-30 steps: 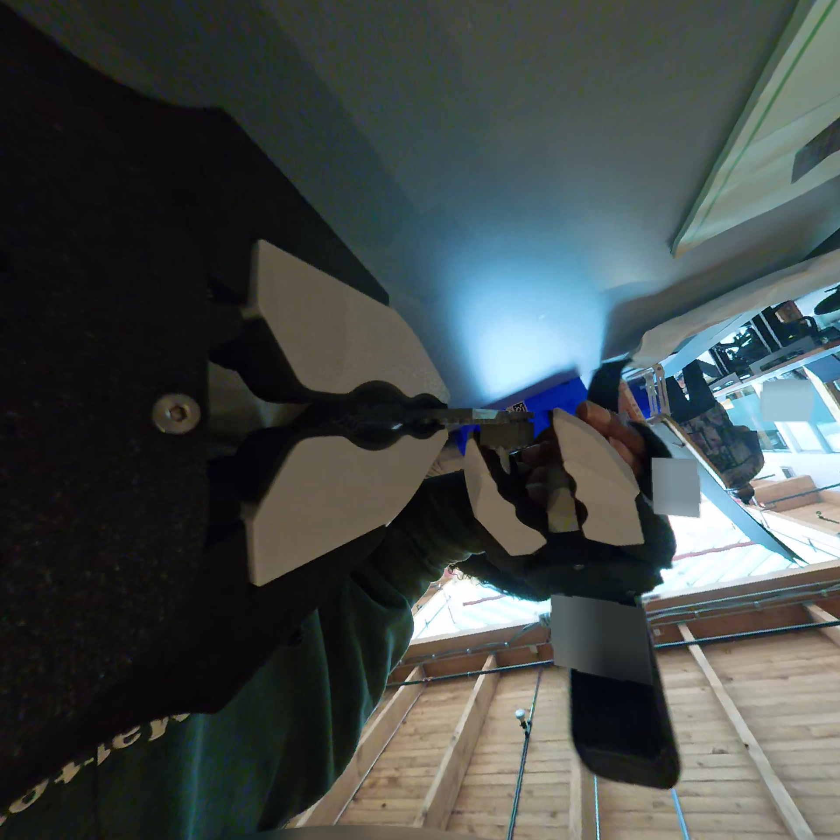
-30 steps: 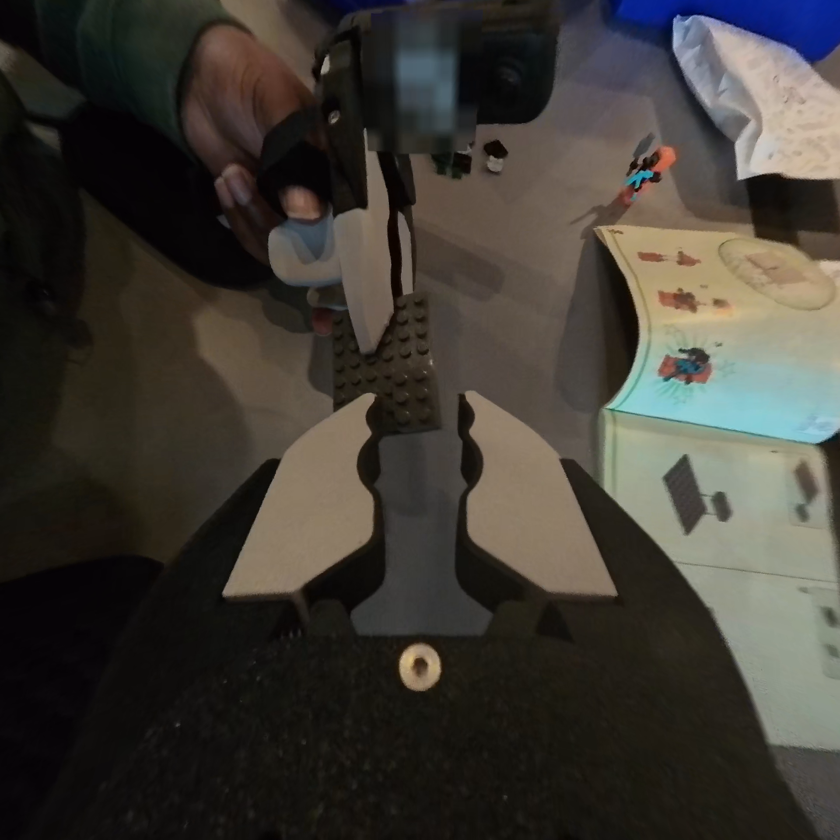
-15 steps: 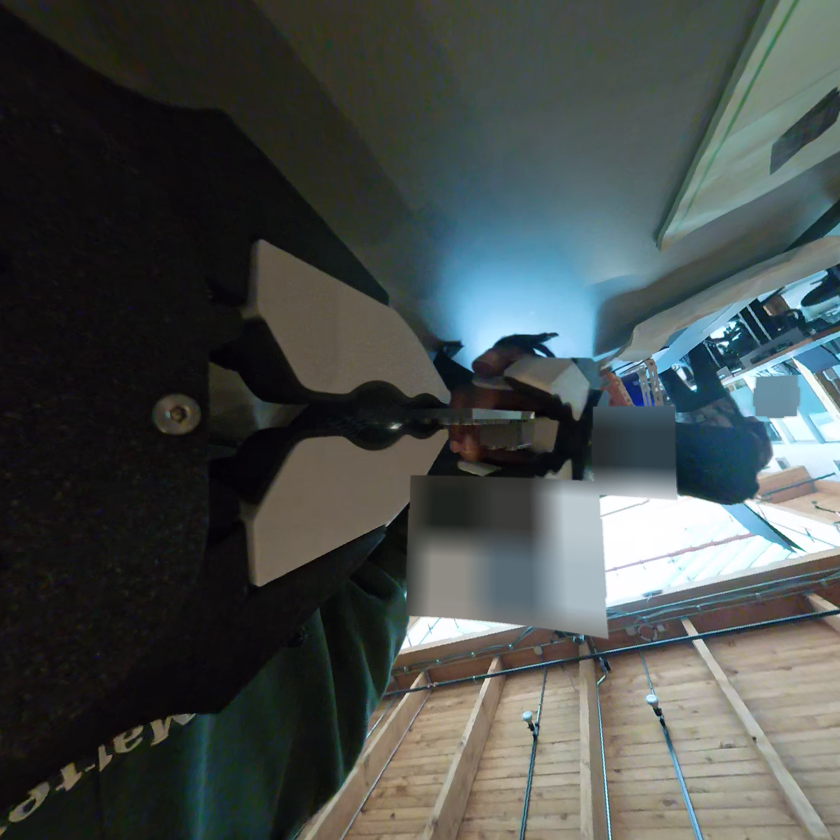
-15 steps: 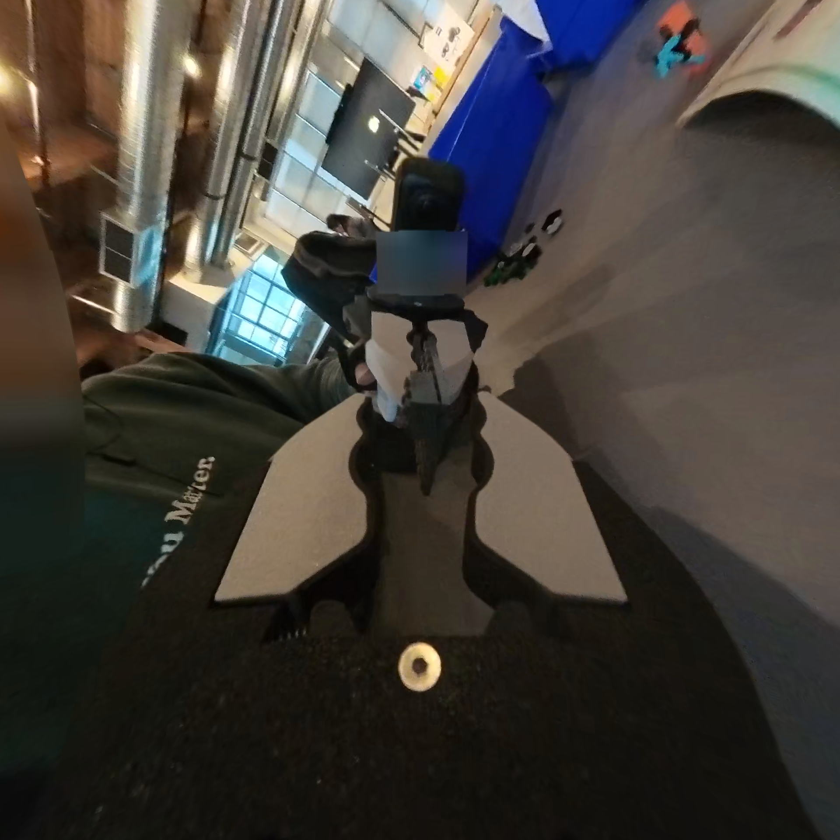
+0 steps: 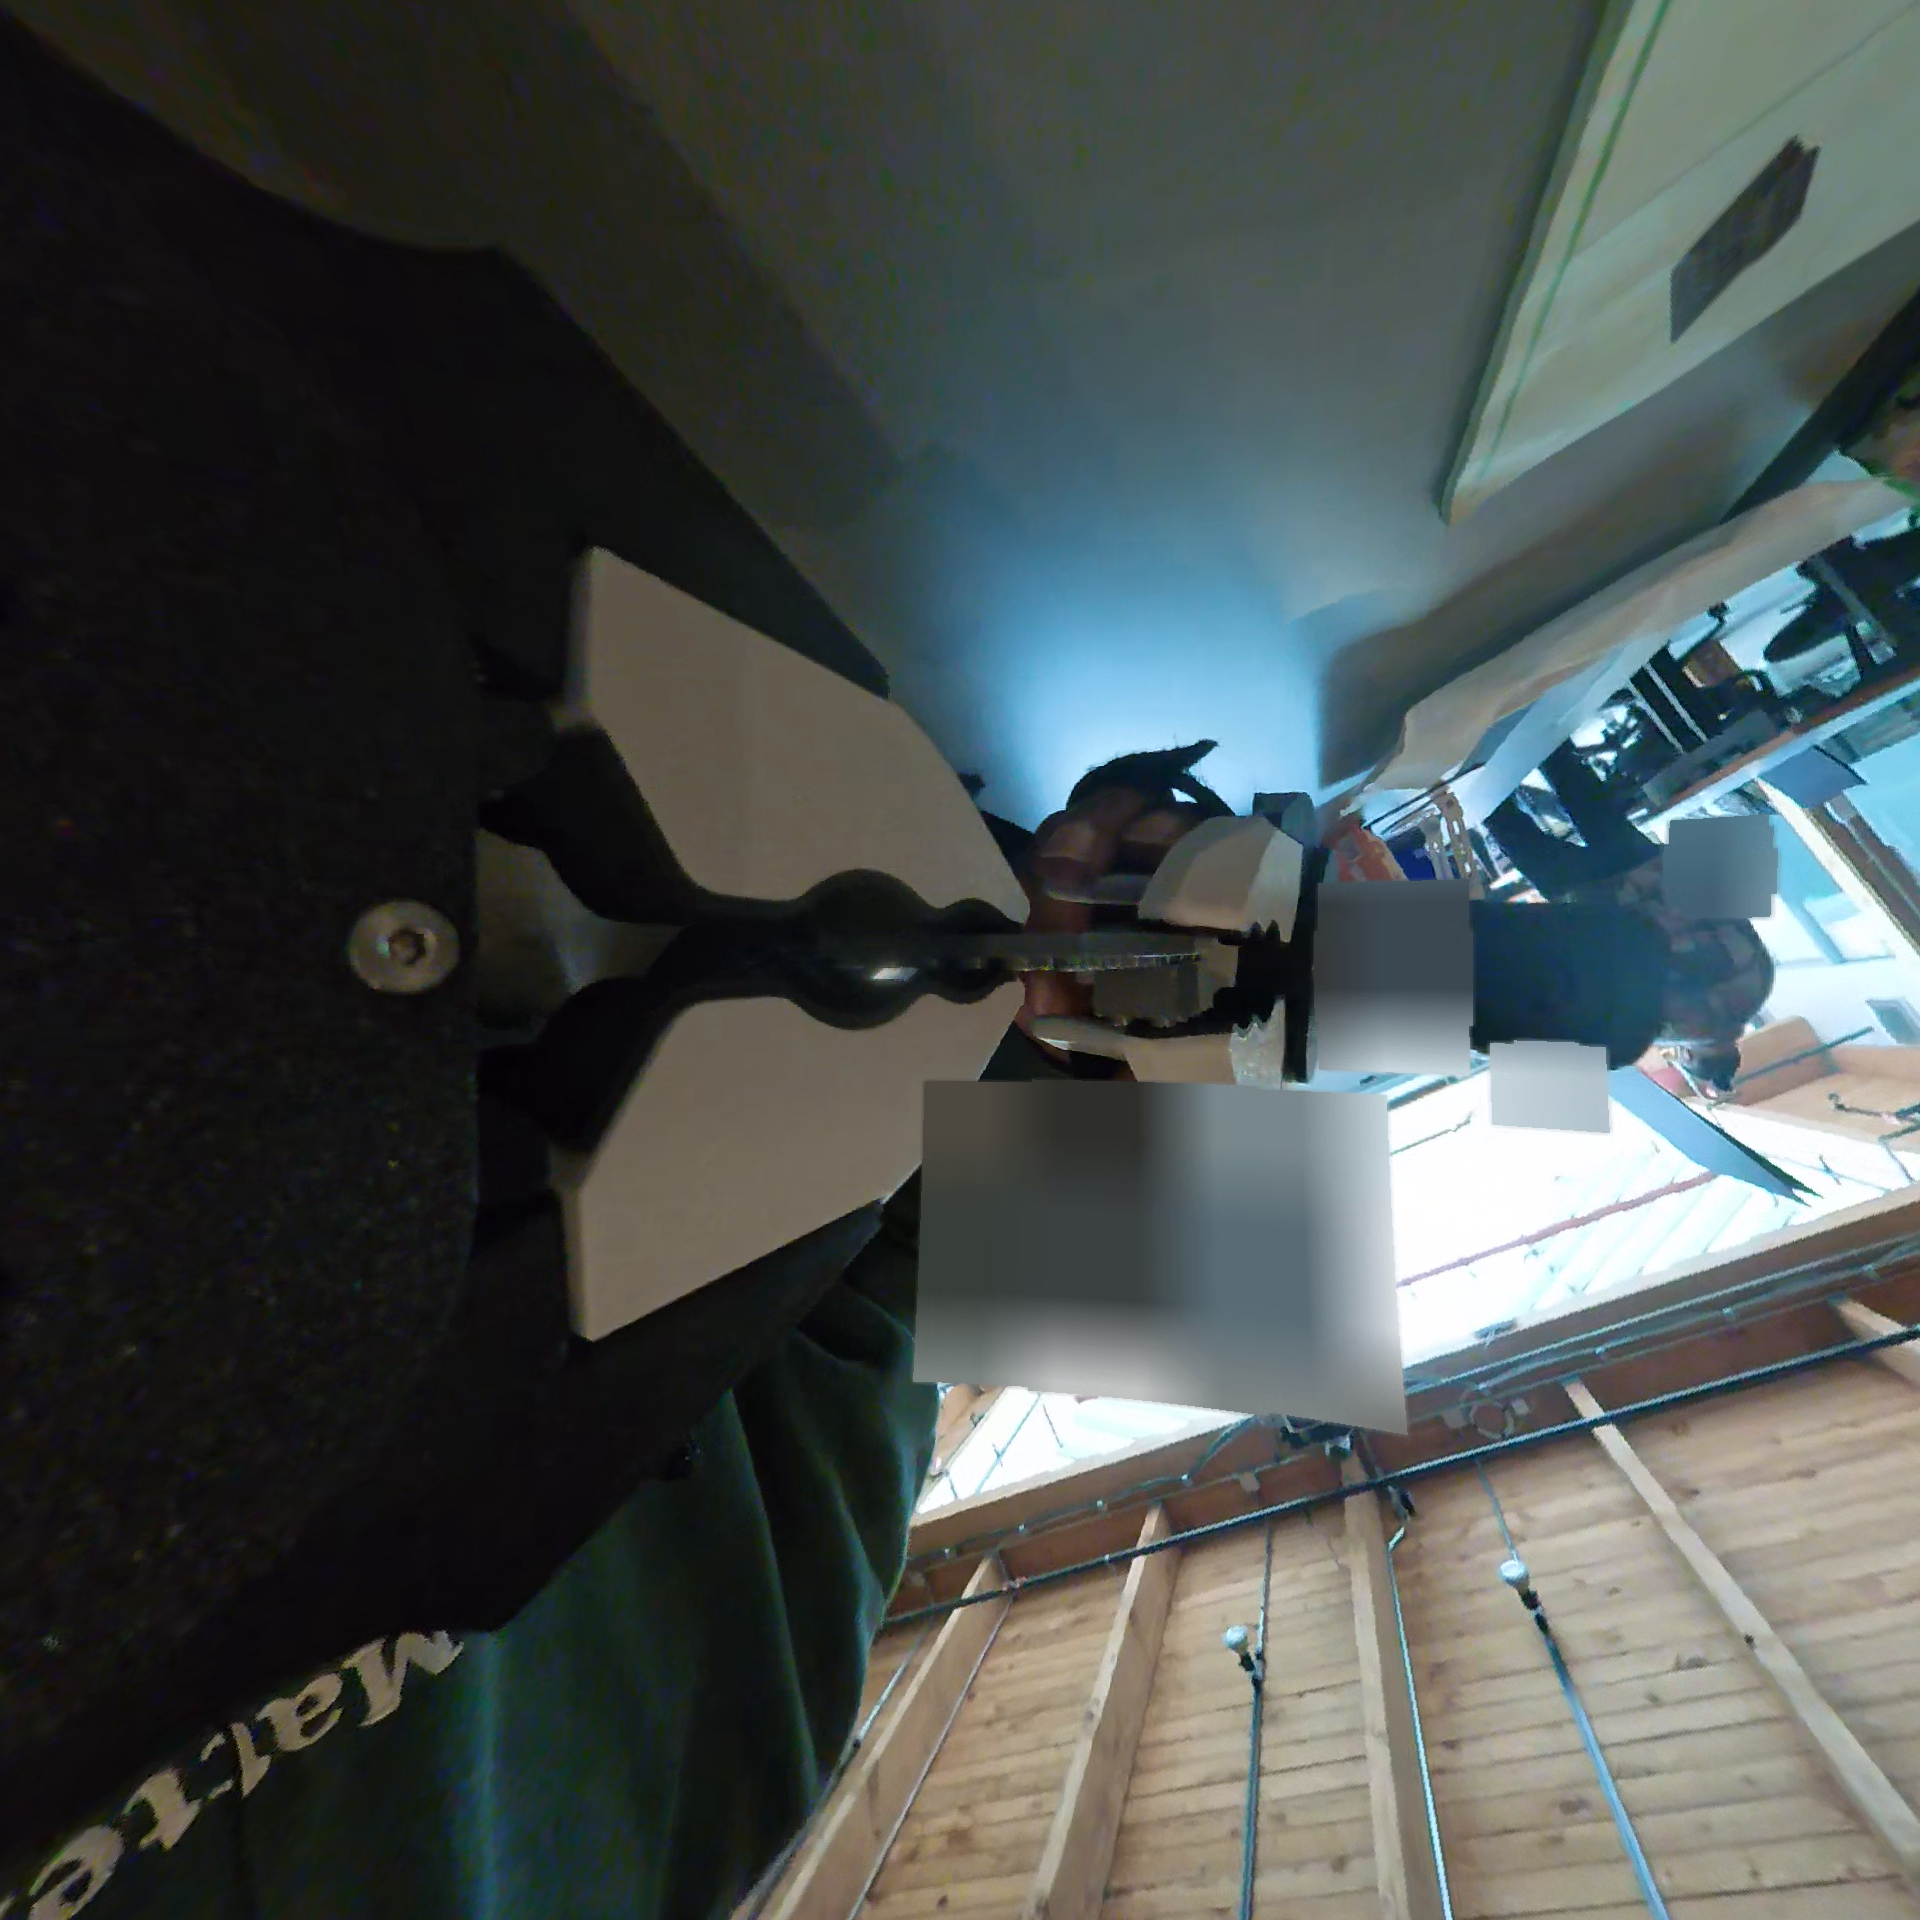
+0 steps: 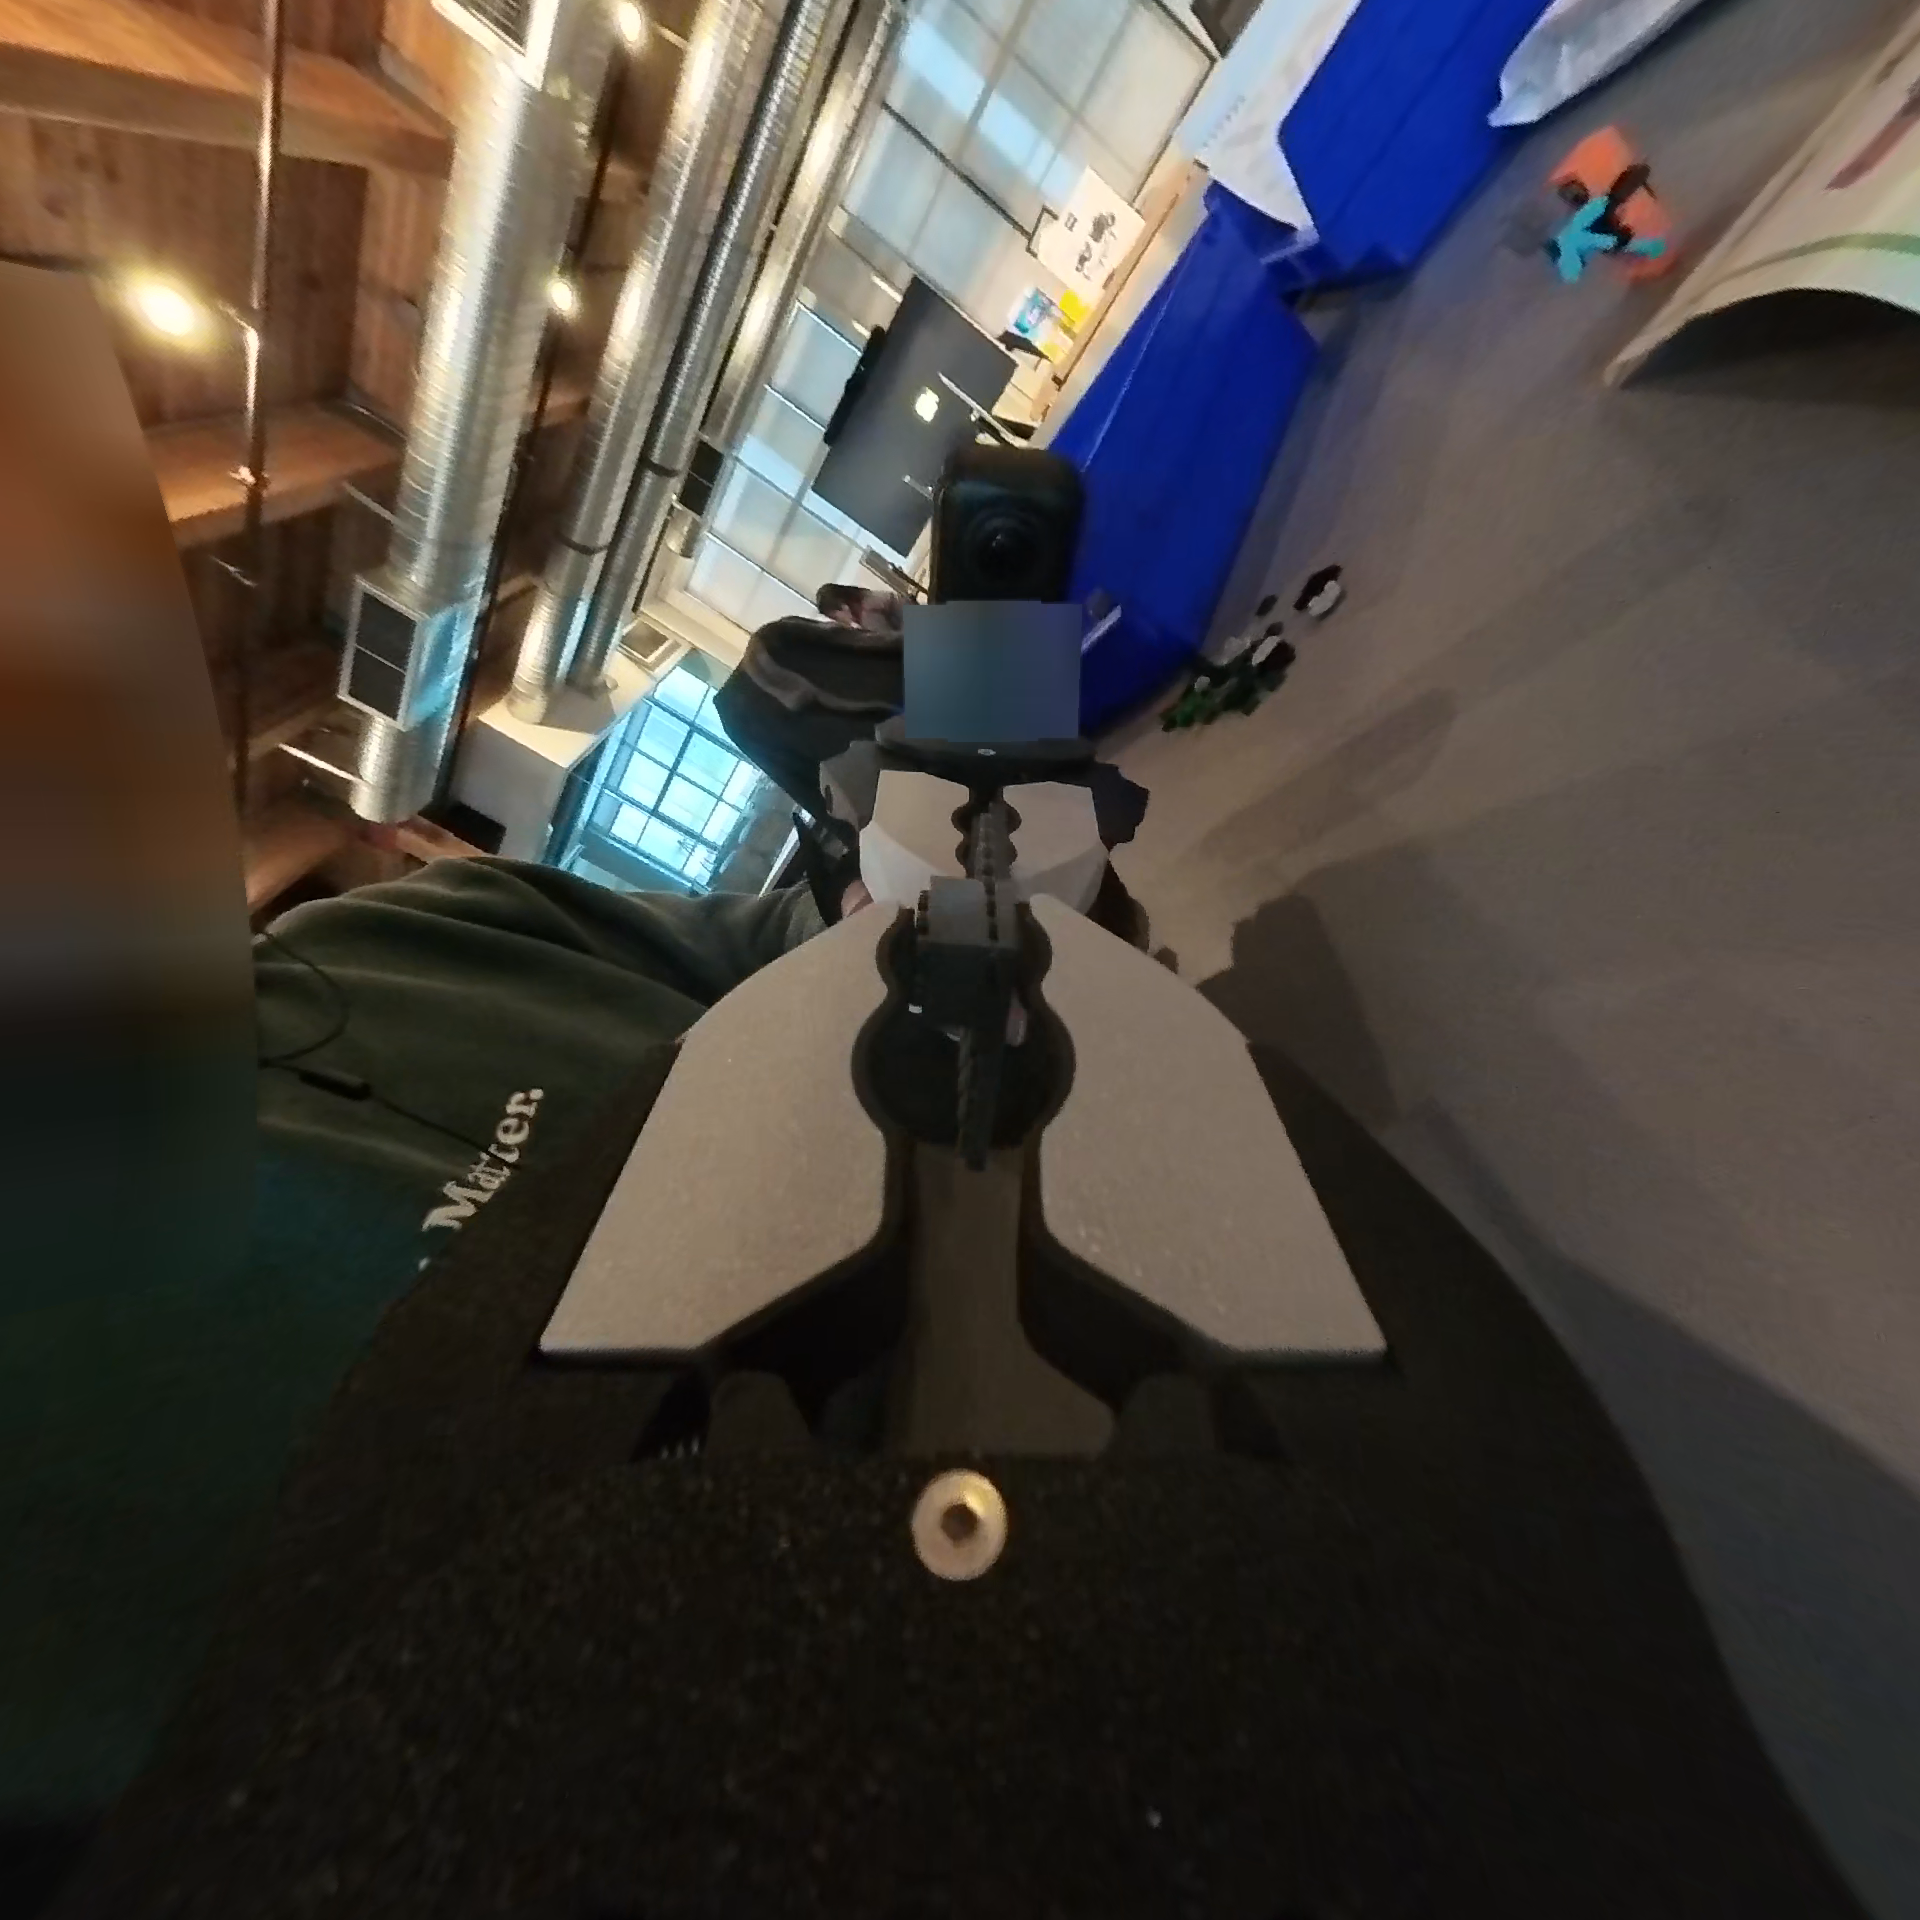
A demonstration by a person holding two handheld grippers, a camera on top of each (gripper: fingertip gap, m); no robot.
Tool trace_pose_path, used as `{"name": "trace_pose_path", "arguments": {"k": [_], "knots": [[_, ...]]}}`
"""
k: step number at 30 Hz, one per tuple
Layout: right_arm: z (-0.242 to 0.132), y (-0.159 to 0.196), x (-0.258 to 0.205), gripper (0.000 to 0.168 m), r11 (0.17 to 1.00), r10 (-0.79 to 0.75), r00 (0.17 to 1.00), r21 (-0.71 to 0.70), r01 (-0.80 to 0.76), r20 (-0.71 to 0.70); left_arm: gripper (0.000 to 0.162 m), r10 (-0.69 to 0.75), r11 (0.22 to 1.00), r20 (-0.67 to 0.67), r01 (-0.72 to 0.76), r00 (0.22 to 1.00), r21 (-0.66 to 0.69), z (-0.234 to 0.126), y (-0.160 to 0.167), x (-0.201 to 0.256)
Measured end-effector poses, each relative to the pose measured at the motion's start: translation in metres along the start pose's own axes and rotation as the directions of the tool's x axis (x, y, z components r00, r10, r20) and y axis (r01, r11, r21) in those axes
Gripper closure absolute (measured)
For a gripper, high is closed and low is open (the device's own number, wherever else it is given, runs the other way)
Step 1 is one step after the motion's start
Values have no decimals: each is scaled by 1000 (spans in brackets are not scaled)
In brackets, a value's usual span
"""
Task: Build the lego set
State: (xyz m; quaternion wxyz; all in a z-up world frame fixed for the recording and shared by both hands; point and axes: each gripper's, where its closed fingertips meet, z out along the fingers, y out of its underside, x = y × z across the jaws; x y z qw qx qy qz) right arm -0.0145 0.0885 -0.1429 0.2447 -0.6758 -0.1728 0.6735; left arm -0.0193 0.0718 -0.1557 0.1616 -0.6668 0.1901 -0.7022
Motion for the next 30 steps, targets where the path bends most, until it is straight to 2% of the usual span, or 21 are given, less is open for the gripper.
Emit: {"name": "trace_pose_path", "arguments": {"k": [9, 18, 24, 30], "knots": [[0, 0, -10, 152, 985, -170, 985, -4, 170, -40, 157, 58, 998, -10, -58, 998, 16, -1, -2, 5], [-2, 2, -29, 153, 962, -272, 962, 12, 272, -30, 157, 223, 975, -35, -222, 974, 12, 0, 0, 22], [0, 4, -46, 153, 914, -405, 913, -2, 406, -47, 157, 365, 931, -47, -364, 930, 24, 0, 2, 36], [0, 5, -57, 153, 877, -480, 875, -5, 480, -65, 157, 421, 907, -65, -420, 905, 32, 0, 5, 45]]}}
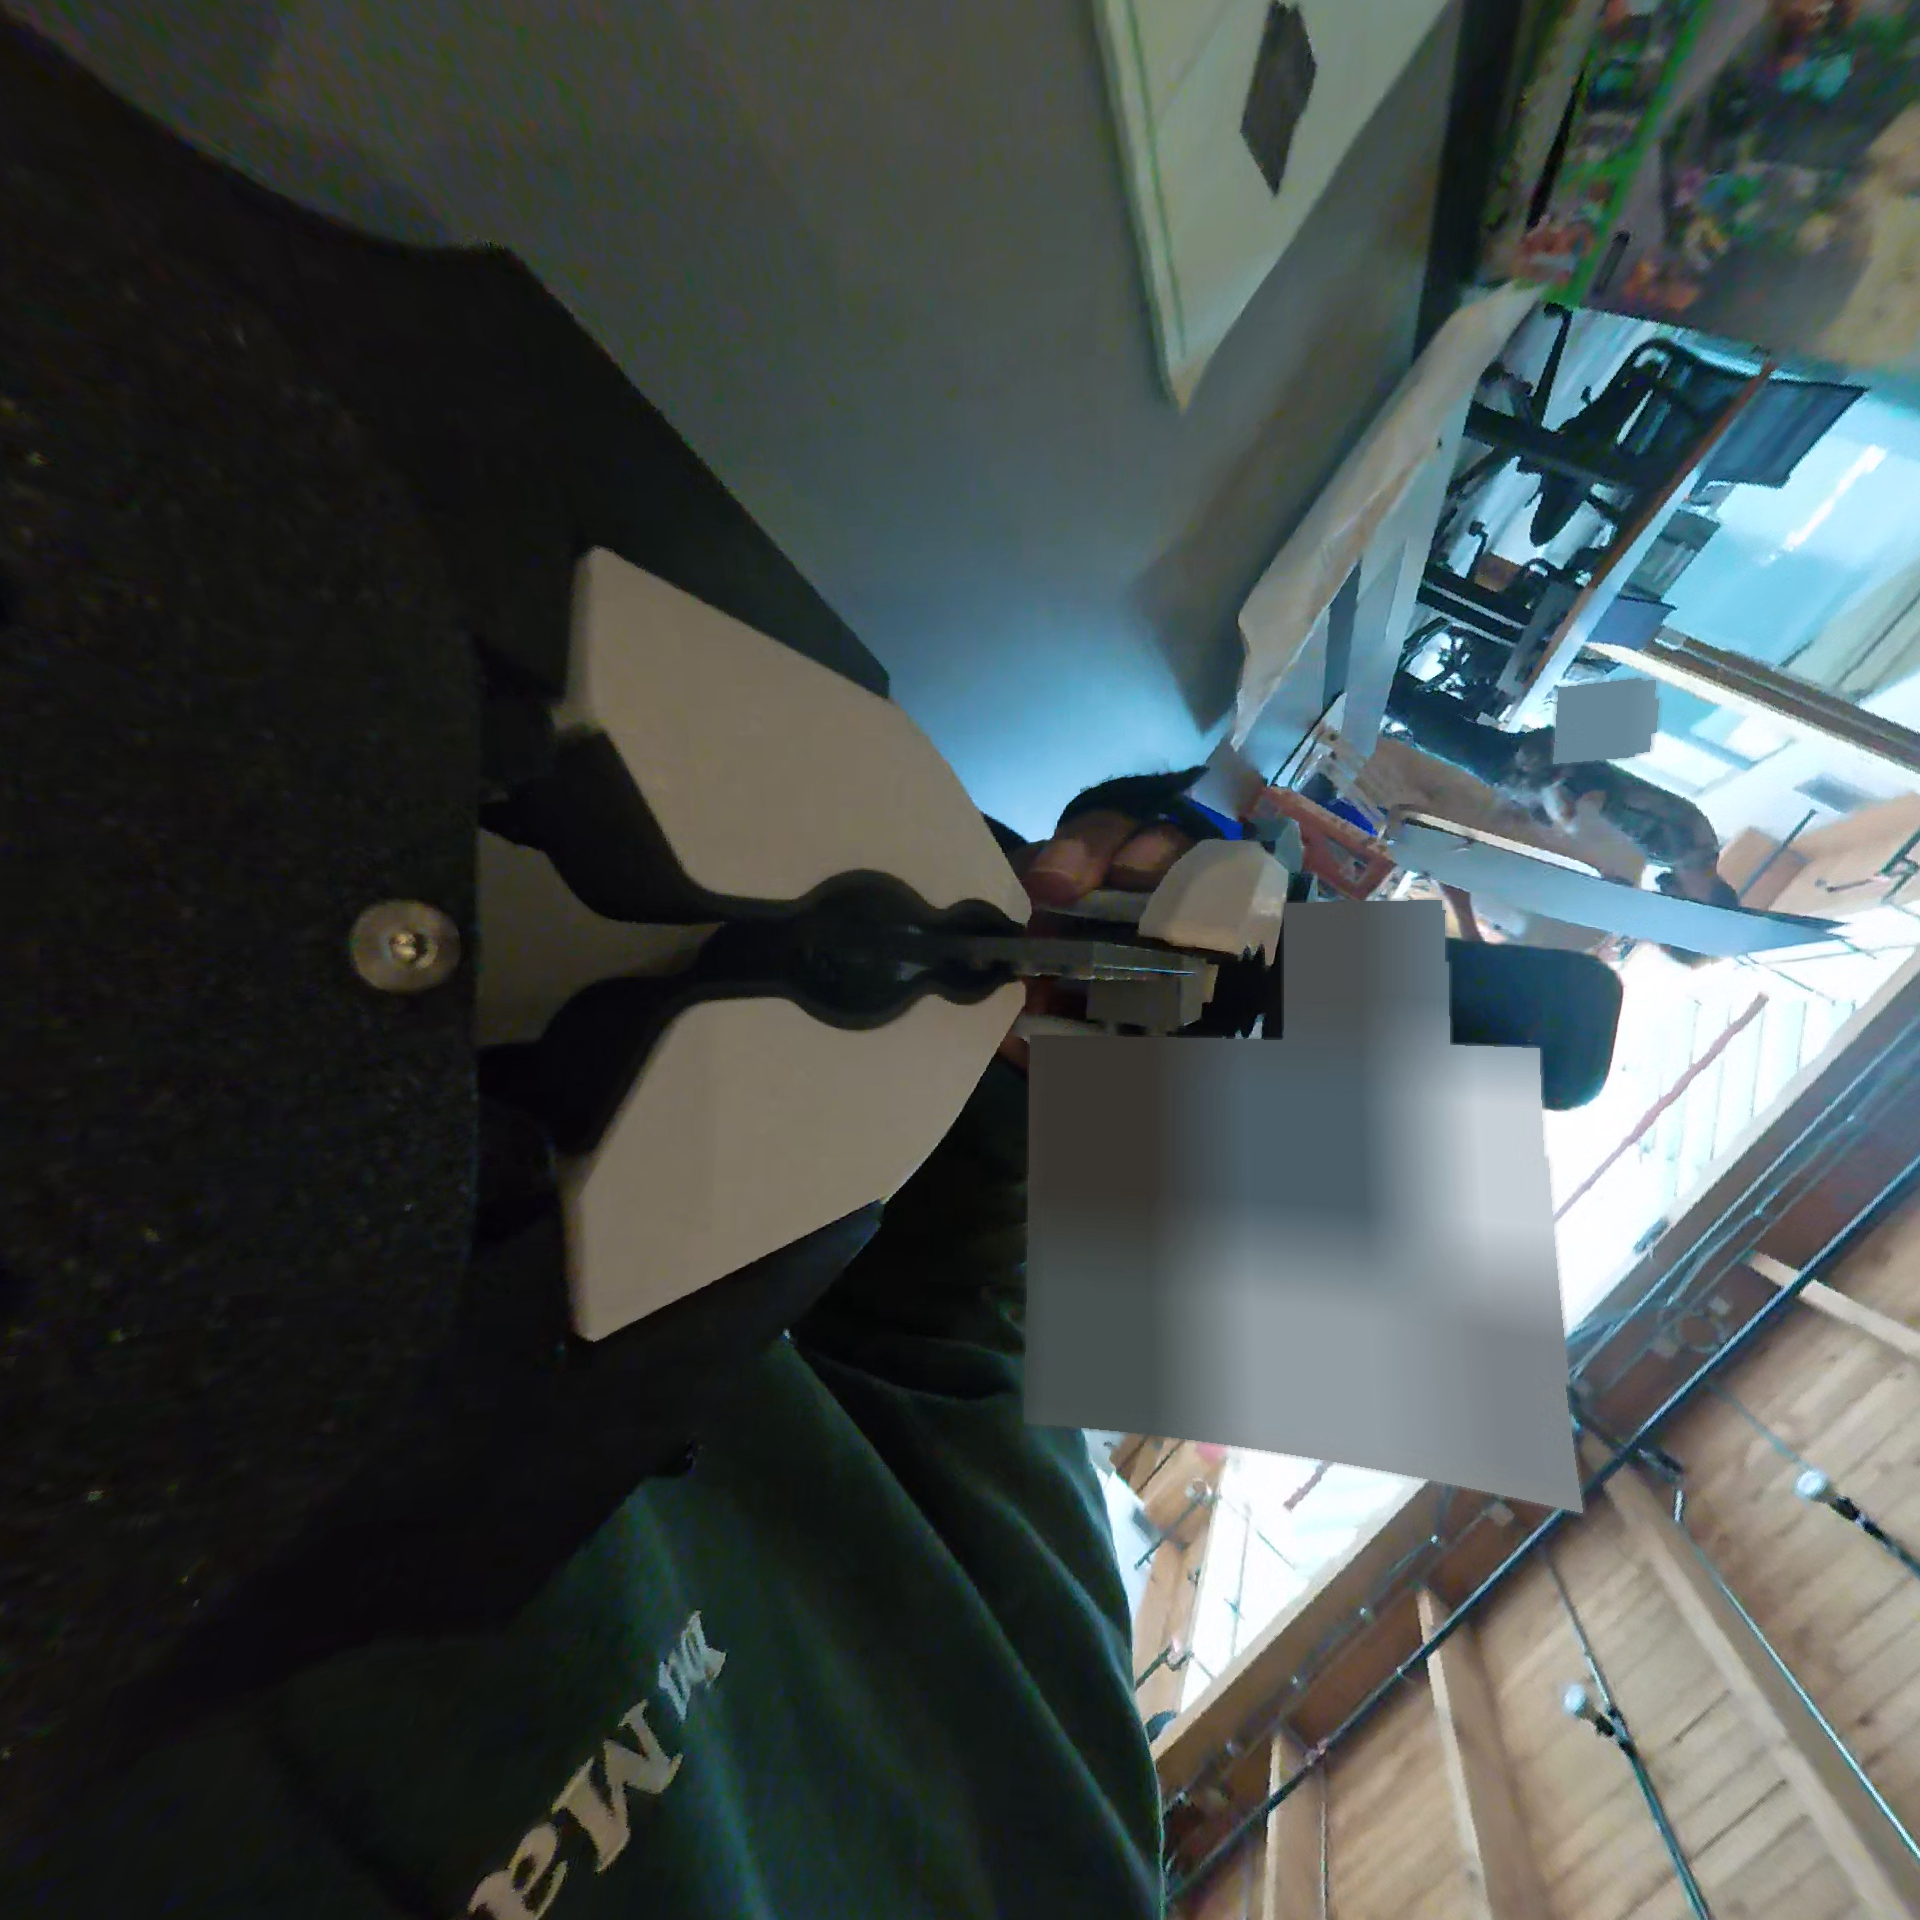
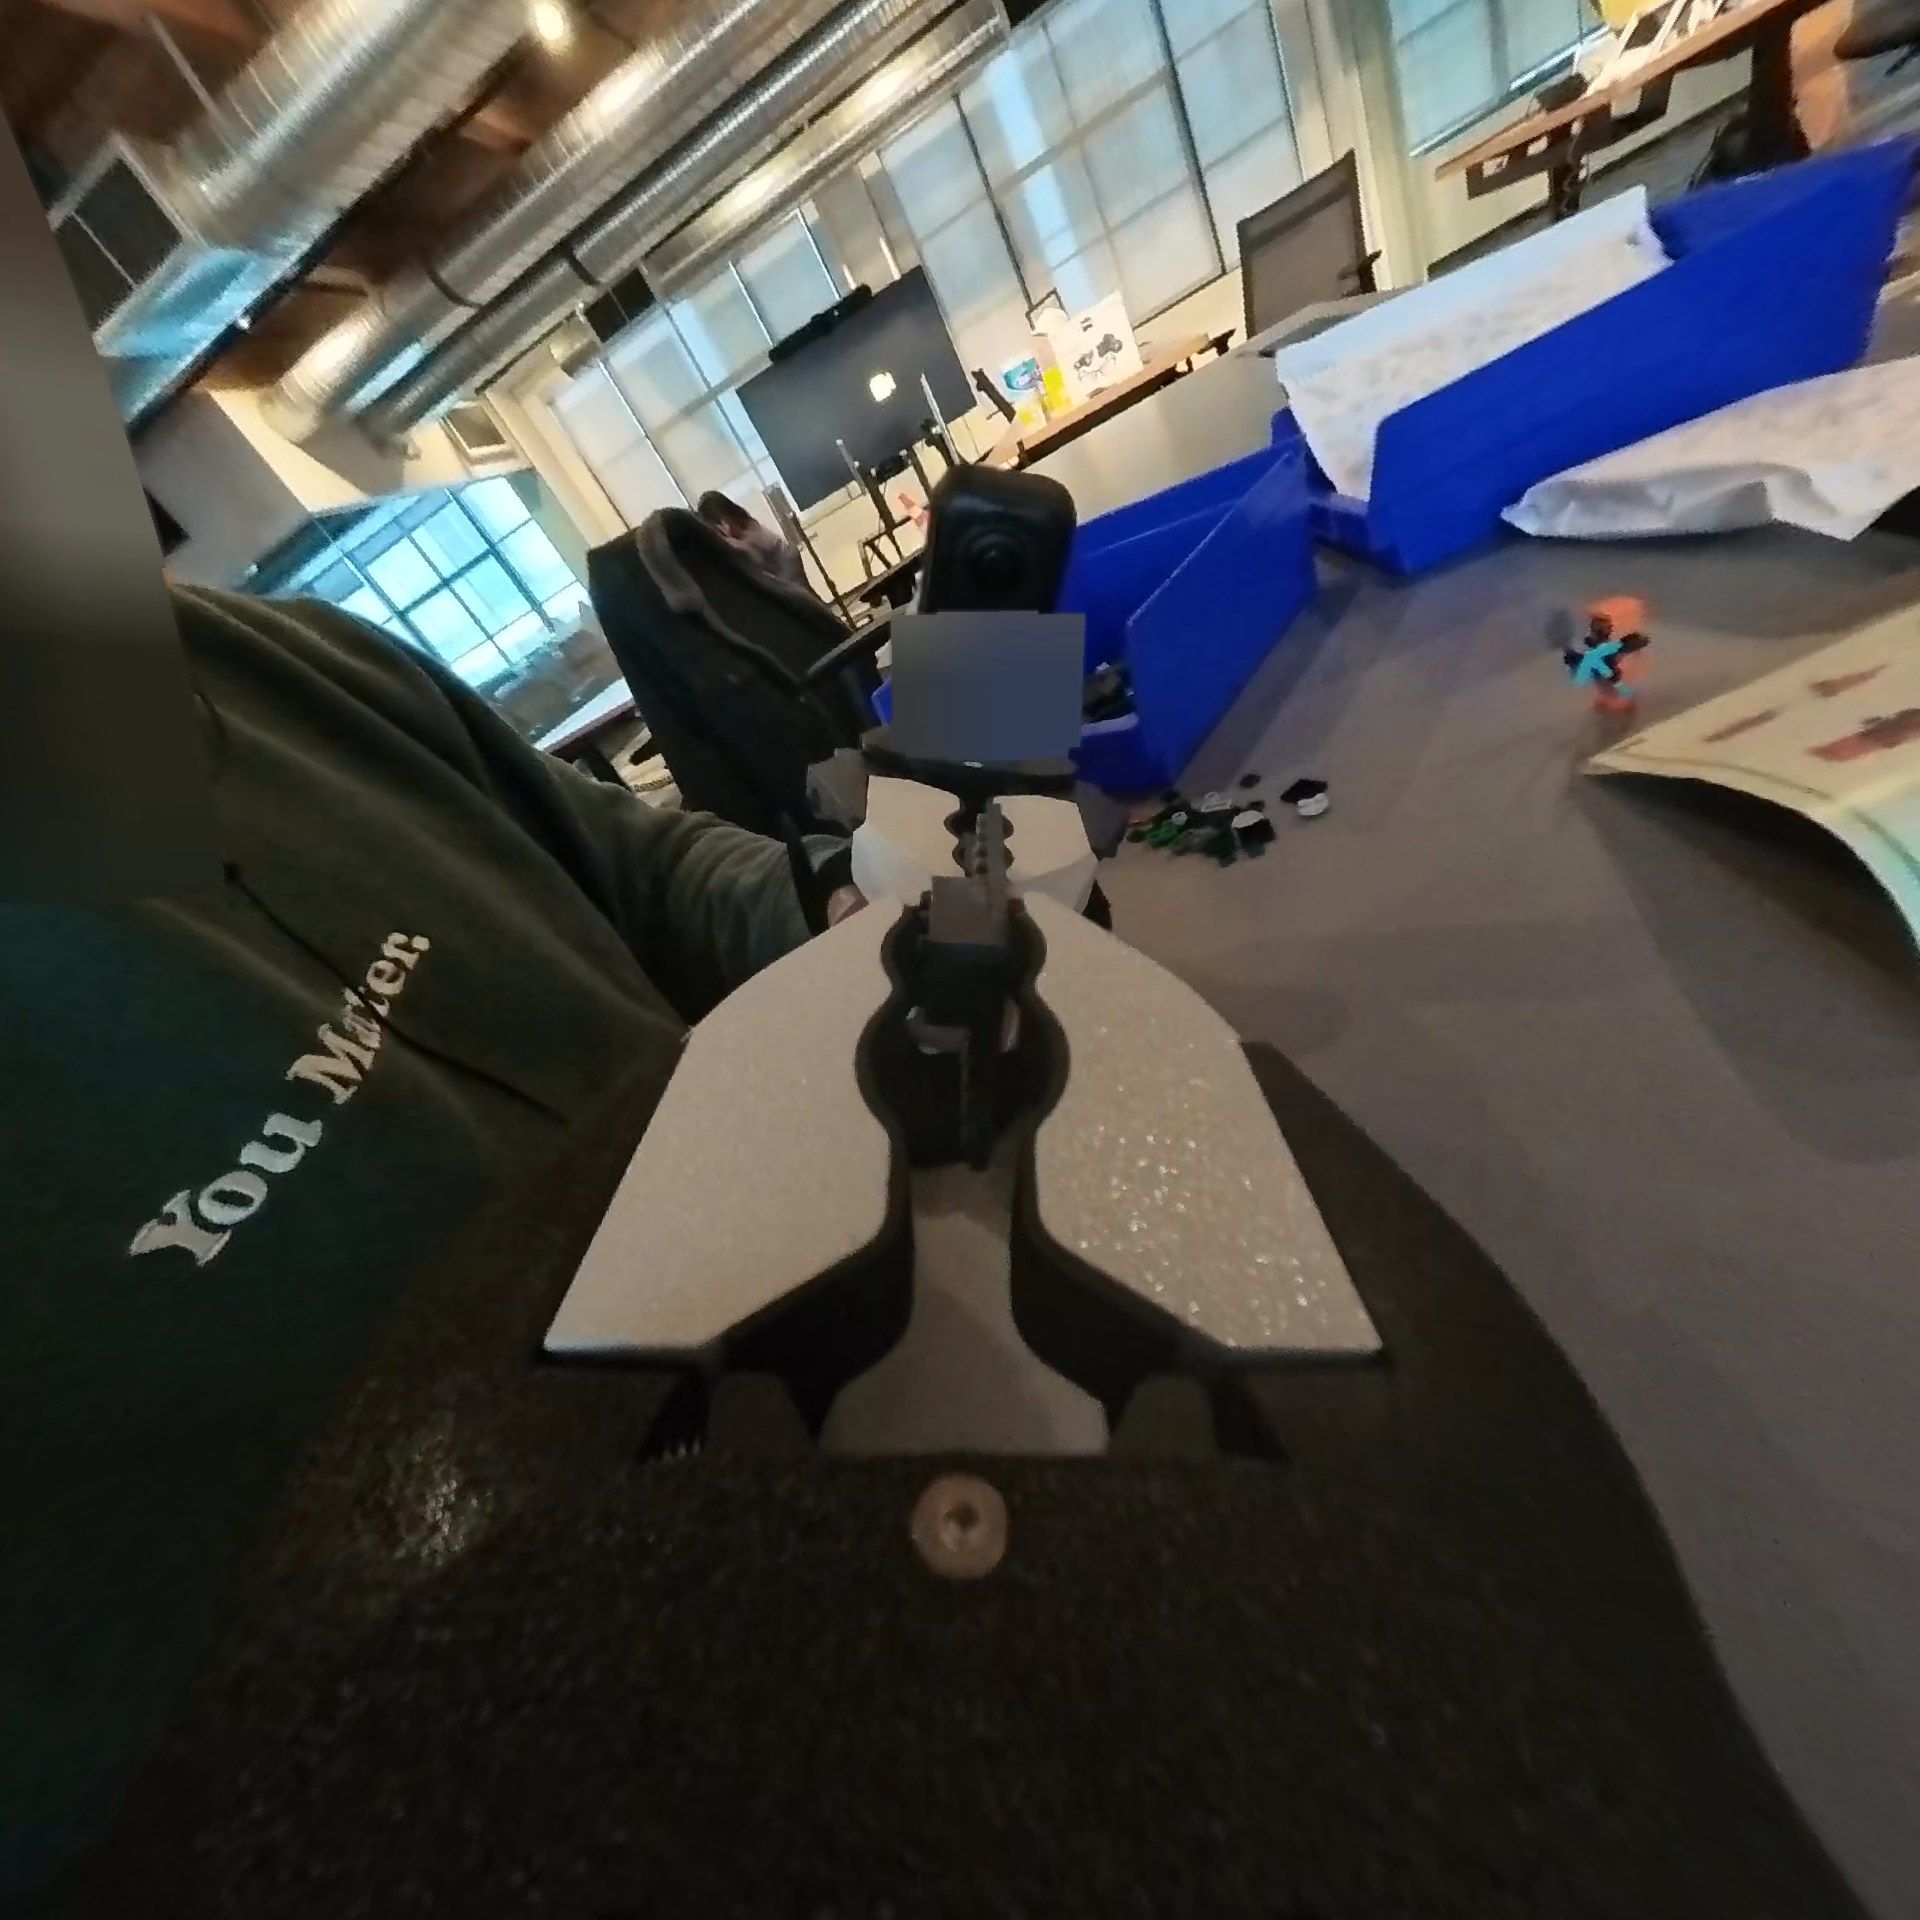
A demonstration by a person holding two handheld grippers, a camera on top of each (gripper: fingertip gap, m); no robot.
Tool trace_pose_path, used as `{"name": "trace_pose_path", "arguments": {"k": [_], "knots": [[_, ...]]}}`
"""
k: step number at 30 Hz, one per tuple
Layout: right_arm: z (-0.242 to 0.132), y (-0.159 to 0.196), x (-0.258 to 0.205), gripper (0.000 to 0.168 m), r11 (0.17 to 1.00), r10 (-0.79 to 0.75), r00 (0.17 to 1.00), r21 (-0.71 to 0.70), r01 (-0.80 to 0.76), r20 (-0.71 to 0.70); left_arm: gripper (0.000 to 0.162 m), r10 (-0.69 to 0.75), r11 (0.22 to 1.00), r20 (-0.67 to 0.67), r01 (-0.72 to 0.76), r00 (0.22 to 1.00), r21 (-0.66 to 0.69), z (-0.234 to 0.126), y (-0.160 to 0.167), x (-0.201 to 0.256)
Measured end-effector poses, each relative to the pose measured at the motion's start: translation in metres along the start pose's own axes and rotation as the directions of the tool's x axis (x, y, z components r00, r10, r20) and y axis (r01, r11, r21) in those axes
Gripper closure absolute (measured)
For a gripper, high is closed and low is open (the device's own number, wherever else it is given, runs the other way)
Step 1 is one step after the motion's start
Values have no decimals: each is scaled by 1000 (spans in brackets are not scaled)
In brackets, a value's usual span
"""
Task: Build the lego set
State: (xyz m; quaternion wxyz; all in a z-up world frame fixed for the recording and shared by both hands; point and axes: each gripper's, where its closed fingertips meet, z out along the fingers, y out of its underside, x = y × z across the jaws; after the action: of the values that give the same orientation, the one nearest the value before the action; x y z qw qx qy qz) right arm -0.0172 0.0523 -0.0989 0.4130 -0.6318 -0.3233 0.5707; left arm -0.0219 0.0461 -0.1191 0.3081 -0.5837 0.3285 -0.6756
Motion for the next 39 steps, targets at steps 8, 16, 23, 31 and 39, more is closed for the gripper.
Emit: {"name": "trace_pose_path", "arguments": {"k": [8, 16, 23, 31, 39], "knots": [[2, 0, -2, 141, 999, -6, 1000, 34, 7, -9, 157, 34, 999, 1, -34, 999, 6, 1, -2, 3], [2, -3, -3, 153, 997, -2, 1000, 81, 2, -1, 157, 86, 996, 21, -86, 996, 9, 1, -3, 4], [0, 2, 5, 153, 992, 59, 998, 115, -55, -30, 157, 87, 996, 59, -88, 994, 2, 1, 0, -2], [0, 1, 3, 153, 984, 86, 996, 161, -82, -19, 157, 84, 996, 56, -86, 995, 22, 1, -1, 0], [1, -2, 2, 152, 986, 105, 994, 126, -104, 0, 157, 40, 999, 33, -41, 999, 30, 0, -4, 0]]}}
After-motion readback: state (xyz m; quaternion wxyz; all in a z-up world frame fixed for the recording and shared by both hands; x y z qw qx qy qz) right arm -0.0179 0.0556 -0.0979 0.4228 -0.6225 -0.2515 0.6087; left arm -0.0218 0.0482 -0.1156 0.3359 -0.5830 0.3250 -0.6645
